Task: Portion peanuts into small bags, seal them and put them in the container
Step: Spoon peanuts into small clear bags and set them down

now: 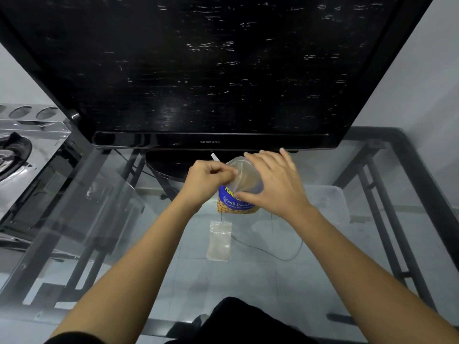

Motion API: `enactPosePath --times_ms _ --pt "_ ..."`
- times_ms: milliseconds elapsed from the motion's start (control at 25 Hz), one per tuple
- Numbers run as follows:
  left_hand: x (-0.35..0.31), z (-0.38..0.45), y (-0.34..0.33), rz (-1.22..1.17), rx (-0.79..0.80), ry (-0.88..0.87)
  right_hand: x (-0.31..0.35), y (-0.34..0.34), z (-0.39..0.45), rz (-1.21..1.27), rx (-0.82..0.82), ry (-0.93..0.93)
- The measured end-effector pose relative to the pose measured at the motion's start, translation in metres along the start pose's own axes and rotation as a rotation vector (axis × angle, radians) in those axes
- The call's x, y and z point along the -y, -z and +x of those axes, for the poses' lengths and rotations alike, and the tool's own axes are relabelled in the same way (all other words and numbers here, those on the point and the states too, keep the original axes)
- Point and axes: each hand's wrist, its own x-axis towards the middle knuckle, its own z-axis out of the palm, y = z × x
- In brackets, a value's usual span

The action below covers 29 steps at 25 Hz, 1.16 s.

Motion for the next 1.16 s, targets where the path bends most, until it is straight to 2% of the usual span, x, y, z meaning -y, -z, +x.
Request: enactPosePath --times_ms 160,440,600,640,720,760,800,880,1080,1160 --pt "0.001 0.003 -0.002 -0.031 0.010 0.006 -0.004 -0.006 -0.001 0.192 0.004 -0.013" --pt "0.004 0.013 -0.004 -0.028 0.042 0.006 -0.017 -0.018 -0.001 0.280 -0.045 0.024" --pt "0.004 0.017 -0.001 -0.062 0.138 -0.008 -0.021 -0.019 0.001 0.402 -0.079 0.018" --pt "0.005 0.018 -0.001 -0.046 0.106 -0.038 -0.023 -0.019 0.001 0.453 -0.090 -0.016" --pt "0.009 0.028 0.003 0.068 -0.146 -0.069 -0.028 -0.018 0.000 0.585 -0.130 -0.150" --pt "0.011 0.033 0.005 0.141 -0.283 -0.033 -0.031 -0.018 -0.001 0.652 -0.145 -0.236" --pt "0.013 0.040 0.008 0.191 -0.337 0.036 -0.033 -0.018 -0.001 0.710 -0.147 -0.319" --pt "0.018 0.049 0.009 0.222 -0.246 0.124 -0.036 -0.022 -0.003 0.773 -0.107 -0.434" --pt "0.016 0.051 0.005 0.425 -0.134 -0.088 -0.037 -0.032 -0.012 0.752 0.037 -0.496" --pt "0.020 0.051 0.005 0.443 -0.092 -0.075 -0.039 -0.034 -0.013 0.762 0.051 -0.506"
